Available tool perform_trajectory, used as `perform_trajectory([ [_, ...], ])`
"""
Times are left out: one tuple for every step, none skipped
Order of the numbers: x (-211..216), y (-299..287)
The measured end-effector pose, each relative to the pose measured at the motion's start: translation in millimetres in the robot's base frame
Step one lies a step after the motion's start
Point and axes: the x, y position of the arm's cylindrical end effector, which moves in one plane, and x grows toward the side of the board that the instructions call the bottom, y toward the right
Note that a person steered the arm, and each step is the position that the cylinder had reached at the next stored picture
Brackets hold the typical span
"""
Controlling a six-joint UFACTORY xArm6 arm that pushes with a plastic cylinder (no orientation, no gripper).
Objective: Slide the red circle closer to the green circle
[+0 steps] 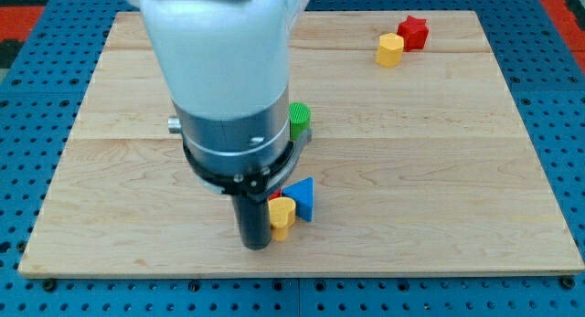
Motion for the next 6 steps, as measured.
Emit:
perform_trajectory([
  [-29, 5],
  [-52, 1],
  [-63, -54],
  [-73, 21],
  [-93, 62],
  [-135, 44],
])
